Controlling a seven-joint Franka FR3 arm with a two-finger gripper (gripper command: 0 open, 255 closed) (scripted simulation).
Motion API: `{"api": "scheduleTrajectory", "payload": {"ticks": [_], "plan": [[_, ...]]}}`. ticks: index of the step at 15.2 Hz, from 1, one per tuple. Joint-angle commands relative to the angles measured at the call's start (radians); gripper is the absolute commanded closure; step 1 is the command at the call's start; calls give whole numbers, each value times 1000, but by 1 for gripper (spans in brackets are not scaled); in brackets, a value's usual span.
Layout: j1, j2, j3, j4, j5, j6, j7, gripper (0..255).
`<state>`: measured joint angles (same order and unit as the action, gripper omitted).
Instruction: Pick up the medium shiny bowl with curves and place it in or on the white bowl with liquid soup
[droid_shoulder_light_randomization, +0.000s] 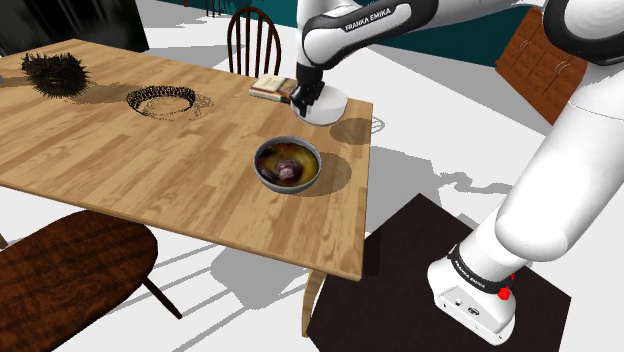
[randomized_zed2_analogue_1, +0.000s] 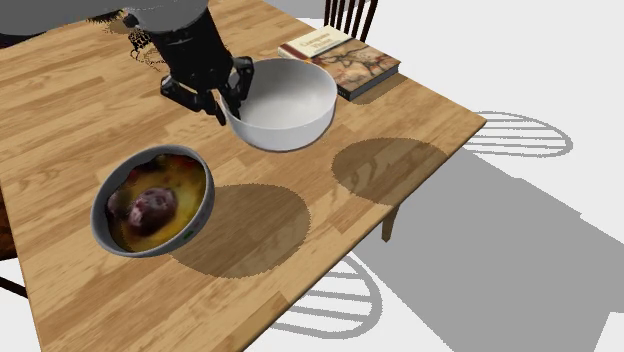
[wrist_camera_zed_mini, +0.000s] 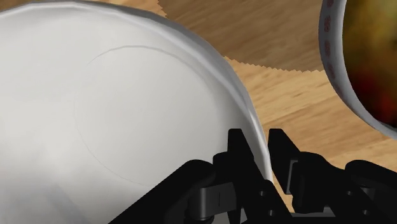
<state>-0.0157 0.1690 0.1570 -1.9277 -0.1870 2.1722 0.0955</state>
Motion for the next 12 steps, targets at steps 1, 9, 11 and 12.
{"api": "scheduleTrajectory", "payload": {"ticks": [1, 9, 11, 12], "plan": [[0, -8, 1, 19, 4, -26, -5, 255], [0, -38, 4, 82, 18, -117, -22, 255], [23, -65, 22, 53, 18, -121, 19, 255], [34, -77, 31, 40, 17, -123, 40, 255]]}}
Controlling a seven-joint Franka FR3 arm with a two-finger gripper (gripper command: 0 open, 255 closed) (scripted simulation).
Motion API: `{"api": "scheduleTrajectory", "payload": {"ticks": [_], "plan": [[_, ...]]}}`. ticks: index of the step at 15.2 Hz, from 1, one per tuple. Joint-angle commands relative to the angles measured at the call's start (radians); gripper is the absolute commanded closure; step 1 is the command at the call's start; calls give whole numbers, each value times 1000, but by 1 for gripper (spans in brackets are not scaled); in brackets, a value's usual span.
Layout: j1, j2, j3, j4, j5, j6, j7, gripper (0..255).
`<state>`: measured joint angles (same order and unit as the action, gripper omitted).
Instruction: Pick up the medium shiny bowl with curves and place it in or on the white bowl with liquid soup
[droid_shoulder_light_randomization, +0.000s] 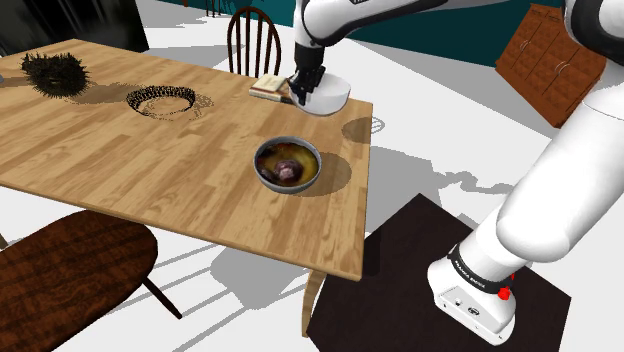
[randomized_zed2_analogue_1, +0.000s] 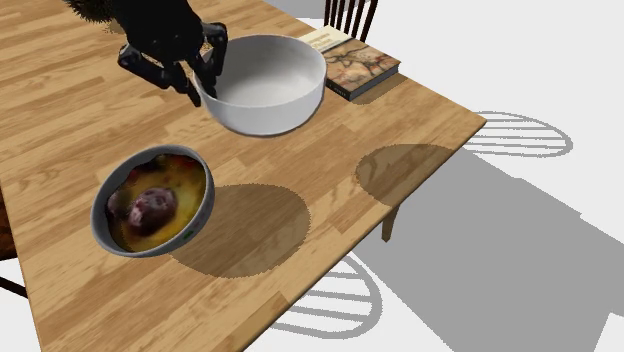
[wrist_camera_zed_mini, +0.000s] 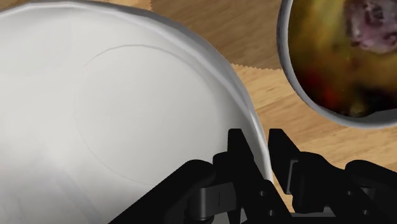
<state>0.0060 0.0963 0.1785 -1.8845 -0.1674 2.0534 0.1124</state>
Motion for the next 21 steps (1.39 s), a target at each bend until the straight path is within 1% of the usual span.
{"api": "scheduleTrajectory", "payload": {"ticks": [1, 8, 15, 21], "plan": [[24, -16, 20, -14, -2, -7, 45, 255], [105, -73, 94, -61, 0, -38, 196, 255], [186, -85, 172, -52, -1, -82, 351, 255], [186, -63, 171, -109, -16, -7, 369, 255]]}}
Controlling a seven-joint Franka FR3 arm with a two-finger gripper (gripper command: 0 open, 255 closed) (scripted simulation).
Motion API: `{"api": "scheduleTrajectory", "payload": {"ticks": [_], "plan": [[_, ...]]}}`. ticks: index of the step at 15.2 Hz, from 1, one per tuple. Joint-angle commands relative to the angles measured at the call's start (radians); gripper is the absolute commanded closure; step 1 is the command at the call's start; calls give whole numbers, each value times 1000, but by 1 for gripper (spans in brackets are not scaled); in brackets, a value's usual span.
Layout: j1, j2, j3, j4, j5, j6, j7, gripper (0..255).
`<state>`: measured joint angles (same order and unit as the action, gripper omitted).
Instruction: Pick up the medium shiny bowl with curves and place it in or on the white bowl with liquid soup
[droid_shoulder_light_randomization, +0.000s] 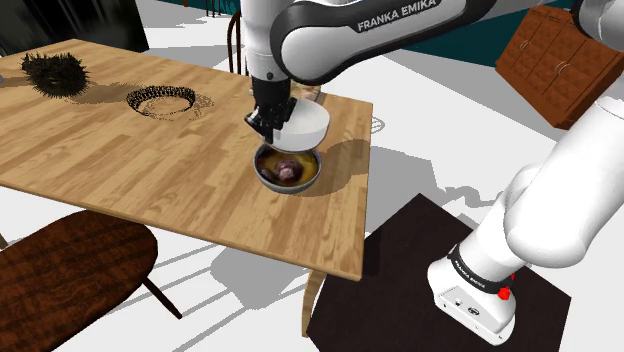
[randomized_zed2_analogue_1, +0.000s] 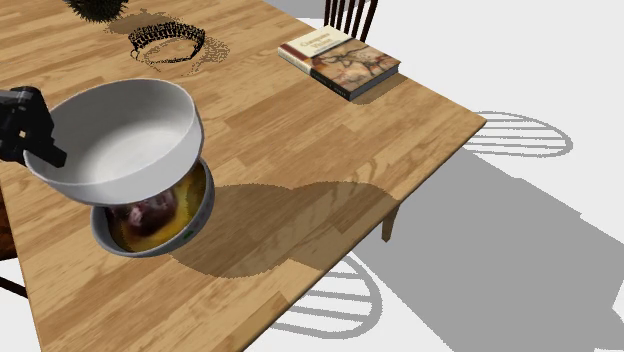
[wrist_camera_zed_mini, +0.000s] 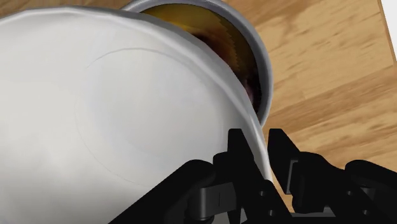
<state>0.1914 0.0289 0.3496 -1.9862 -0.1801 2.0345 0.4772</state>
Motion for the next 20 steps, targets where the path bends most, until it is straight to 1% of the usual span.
{"api": "scheduleTrajectory", "payload": {"ticks": [1, 10, 18, 19, 20], "plan": [[0, 8, 0, -16, -6, 25, 7, 255], [2, 61, -3, -90, -42, 143, 44, 255], [2, 61, -2, -90, -42, 143, 44, 255], [2, 61, -3, -89, -42, 144, 44, 0], [2, 60, -2, -90, -41, 144, 44, 0]]}}
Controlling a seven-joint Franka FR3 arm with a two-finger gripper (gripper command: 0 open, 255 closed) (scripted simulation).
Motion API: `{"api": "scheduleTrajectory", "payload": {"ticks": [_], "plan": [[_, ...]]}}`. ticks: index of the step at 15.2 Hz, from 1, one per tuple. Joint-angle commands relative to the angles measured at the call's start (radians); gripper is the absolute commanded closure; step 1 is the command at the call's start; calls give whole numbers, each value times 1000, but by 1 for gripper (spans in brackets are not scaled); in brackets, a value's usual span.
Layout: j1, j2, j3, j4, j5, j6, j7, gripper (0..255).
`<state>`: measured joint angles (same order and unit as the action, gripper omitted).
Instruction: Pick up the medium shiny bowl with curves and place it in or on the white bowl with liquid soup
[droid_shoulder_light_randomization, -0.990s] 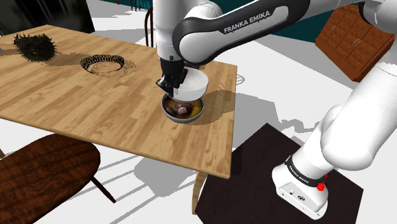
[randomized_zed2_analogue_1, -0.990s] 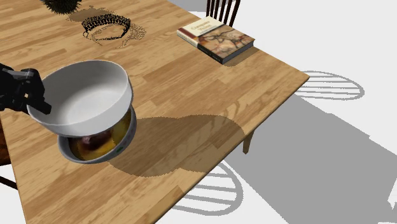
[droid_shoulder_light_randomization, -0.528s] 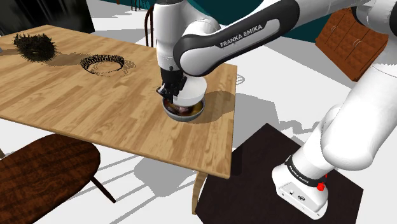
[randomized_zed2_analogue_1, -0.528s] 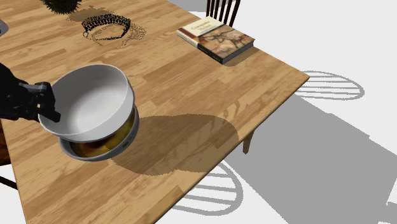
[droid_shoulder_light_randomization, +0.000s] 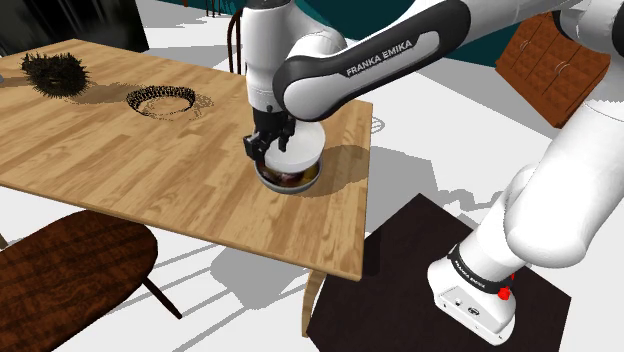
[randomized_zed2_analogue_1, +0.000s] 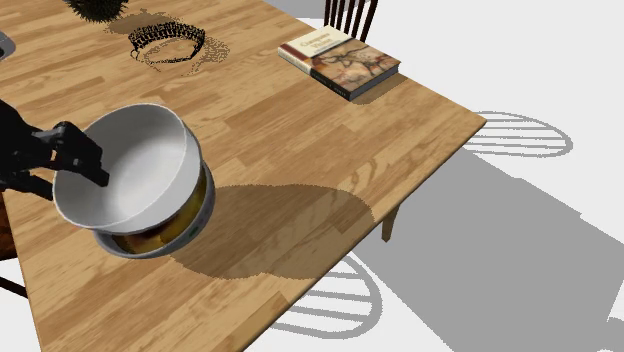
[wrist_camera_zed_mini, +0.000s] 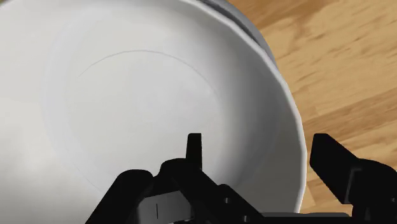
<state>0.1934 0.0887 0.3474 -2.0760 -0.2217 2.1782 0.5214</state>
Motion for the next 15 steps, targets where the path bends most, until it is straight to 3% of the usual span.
{"api": "scheduleTrajectory", "payload": {"ticks": [1, 4, 8, 15], "plan": [[0, 0, 0, -1, 0, 0, 0, 0], [0, 1, 0, 0, 0, 0, 0, 0], [5, -54, 9, 66, 36, -116, -23, 0], [5, -54, 9, 66, 36, -116, -23, 0]]}}
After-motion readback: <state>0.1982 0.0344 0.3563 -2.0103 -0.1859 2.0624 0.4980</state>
